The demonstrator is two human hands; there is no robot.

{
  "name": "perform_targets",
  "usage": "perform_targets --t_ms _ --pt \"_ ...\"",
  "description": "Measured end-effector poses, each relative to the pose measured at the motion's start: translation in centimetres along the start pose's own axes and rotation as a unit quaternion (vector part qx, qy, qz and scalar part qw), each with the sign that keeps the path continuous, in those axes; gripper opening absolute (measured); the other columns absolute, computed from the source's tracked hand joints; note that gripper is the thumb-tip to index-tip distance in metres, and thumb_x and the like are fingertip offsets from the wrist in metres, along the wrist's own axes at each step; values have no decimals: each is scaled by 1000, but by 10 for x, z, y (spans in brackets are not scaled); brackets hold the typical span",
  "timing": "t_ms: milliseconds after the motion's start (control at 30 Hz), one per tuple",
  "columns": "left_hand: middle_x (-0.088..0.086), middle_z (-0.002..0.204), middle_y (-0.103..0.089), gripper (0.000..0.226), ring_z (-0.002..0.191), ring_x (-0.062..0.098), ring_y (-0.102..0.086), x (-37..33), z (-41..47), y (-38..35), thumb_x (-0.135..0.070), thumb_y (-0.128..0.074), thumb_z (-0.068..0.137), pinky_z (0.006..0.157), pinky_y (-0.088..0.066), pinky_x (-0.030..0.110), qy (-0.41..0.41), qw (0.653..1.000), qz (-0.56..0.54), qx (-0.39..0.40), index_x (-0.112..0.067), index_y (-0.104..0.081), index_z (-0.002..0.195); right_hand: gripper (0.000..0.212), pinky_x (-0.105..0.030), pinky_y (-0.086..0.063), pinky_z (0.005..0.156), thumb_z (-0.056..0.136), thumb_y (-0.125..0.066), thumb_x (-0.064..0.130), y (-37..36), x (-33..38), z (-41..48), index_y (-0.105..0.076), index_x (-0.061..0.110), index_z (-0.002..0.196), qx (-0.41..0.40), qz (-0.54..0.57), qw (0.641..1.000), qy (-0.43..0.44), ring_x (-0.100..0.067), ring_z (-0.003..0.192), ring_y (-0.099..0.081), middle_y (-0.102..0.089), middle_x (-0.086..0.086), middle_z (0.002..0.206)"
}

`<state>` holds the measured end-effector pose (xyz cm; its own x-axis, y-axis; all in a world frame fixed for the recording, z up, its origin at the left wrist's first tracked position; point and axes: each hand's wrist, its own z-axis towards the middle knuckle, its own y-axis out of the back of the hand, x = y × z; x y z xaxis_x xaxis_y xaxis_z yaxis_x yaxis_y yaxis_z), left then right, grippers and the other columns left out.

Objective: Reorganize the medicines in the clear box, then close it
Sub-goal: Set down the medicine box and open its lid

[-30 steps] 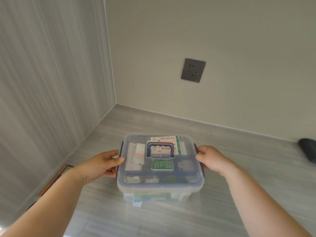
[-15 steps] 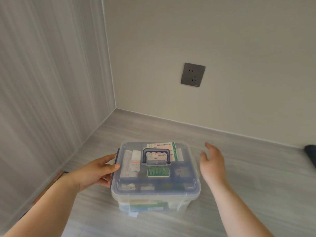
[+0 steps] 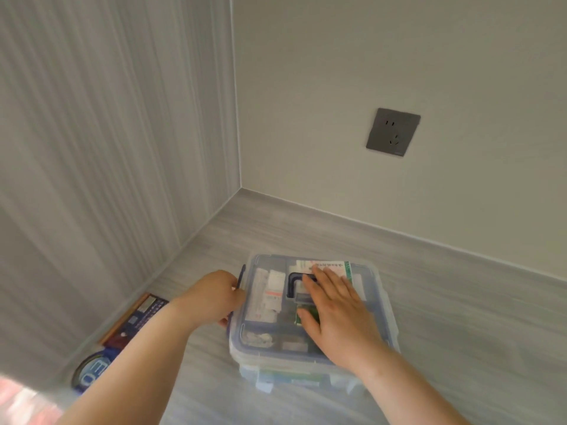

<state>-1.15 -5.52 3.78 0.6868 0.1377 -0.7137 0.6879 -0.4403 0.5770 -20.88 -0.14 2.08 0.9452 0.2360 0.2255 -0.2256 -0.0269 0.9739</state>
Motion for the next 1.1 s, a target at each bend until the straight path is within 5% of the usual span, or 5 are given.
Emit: perform_targets --t_ms 333,533,833,1000,1100 --pt "4 74 -69 36 59 17 -65 41 -21 -4 8 -30 89 48 -54 24 14 906 -423 -4 -11 -52 110 53 -23 7 110 91 -33 40 2 -1 0 -19 24 139 -27 61 998 8 -11 141 -3 -9 4 154" --pt "3 112 -53 35 106 18 -49 36 -24 -28 0 -38 90 88 -38 27 -61 911 -313 -263 -19 -49 118 40 -30 -30 98 85 -48 18 29 -9 17 -45 21 125 -73 55 995 -27 -22 116 -44 -53 -2 127" --pt "-24 114 -44 34 83 -35 -42 35 -38 -55 -9 -37 92 66 -33 -10 -140 915 -326 -192 -37 -39 112 21 -32 -36 69 82 -49 15 59 -2 56 -51 6 101 125 -104 987 18 -30 96 -54 -59 -13 109" --pt "-22 117 -47 31 108 -9 -47 42 -39 -61 -24 -38 89 95 -35 16 -121 889 -417 -144 -50 -39 106 25 -32 -27 63 81 -43 1 48 3 50 -47 5 106 53 -212 970 110 -29 92 -53 -54 -17 108" --pt "-12 113 -61 37 109 5 -53 50 -40 -64 -40 -38 77 99 -35 32 -122 871 -462 -117 -40 -41 114 28 -22 -28 50 52 -75 7 51 -1 39 -57 6 73 -64 -230 959 155 -19 48 -57 -64 -6 60"
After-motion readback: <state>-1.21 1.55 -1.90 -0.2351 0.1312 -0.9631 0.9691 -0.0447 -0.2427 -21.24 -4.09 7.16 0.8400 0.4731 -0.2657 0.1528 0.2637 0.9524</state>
